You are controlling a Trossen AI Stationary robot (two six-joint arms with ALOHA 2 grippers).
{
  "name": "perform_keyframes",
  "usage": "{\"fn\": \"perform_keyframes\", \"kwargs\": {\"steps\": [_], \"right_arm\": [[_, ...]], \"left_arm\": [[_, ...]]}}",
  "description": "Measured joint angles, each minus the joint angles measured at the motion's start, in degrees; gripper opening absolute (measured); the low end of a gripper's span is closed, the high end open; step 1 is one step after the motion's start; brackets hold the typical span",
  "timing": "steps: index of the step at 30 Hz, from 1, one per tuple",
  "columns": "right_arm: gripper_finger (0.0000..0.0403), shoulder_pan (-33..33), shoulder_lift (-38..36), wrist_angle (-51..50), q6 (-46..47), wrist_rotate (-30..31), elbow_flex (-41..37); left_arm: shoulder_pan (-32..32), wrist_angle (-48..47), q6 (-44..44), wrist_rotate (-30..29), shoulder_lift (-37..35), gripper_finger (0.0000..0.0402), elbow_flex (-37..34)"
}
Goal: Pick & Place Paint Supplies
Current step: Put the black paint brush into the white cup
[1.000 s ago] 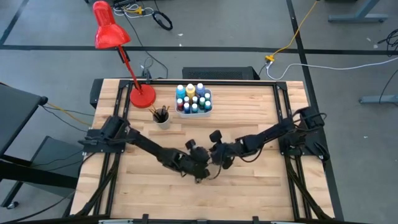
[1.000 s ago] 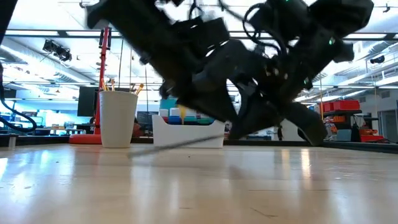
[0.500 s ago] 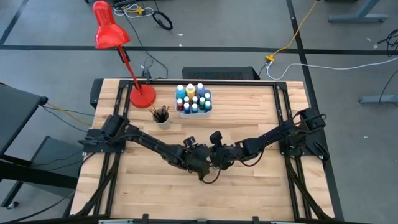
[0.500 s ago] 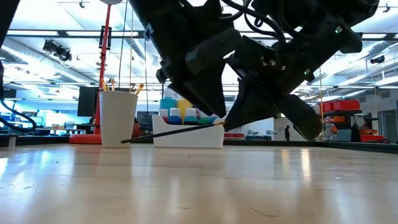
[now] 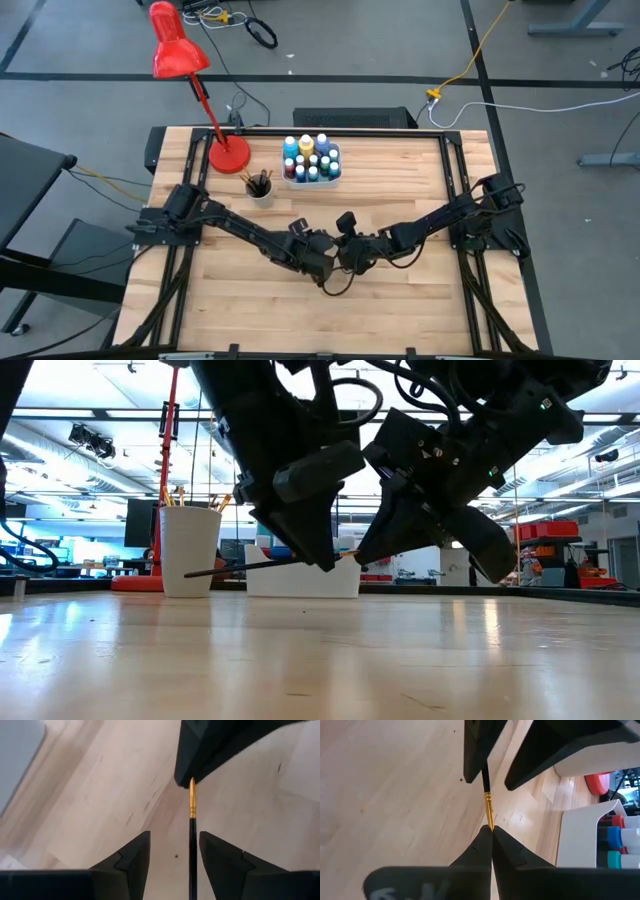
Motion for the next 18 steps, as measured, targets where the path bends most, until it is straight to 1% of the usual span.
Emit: {"fn": "perform_keyframes", "kwargs": {"steps": [2, 5, 7, 11, 12, 14, 16, 18], "right_arm": [[0.0001, -0.01, 0.00, -0.14, -0.30, 0.00, 0.00], [0.0002, -0.02, 0.00, -0.07, -0.85, 0.02, 0.00], [0.0005, -0.02, 0.00, -0.03, -0.85, 0.04, 0.00], [0.0009, -0.02, 0.00, 0.10, -0.86, 0.53, 0.00], [0.0009, -0.08, -0.02, 0.17, -0.86, 0.44, 0.00], [0.0010, -0.07, -0.02, 0.26, -0.84, 0.62, 0.00], [0.0012, -0.06, -0.02, 0.41, -0.17, 0.97, 0.00], [0.0019, 0.00, -0.02, 0.41, 0.63, 2.26, 0.00]], "left_arm": [[-0.02, 0.41, 0.78, -1.21, 0.00, 0.0173, 0.00], [0.00, 0.81, 1.75, -1.53, 0.00, 0.0142, 0.00], [0.00, 0.75, 2.51, -1.54, 0.00, 0.0110, 0.00], [-0.03, 0.91, 2.80, -1.29, 0.00, 0.0030, 0.00], [-0.06, 0.97, 2.78, -1.43, 0.00, 0.0019, 0.00], [-0.04, 0.96, 2.76, -1.50, 0.00, 0.0017, 0.00], [-0.08, 0.88, 2.67, -1.56, 0.00, 0.0025, 0.00], [-0.13, 0.87, 2.17, -1.77, 0.00, 0.0027, 0.00]]}}
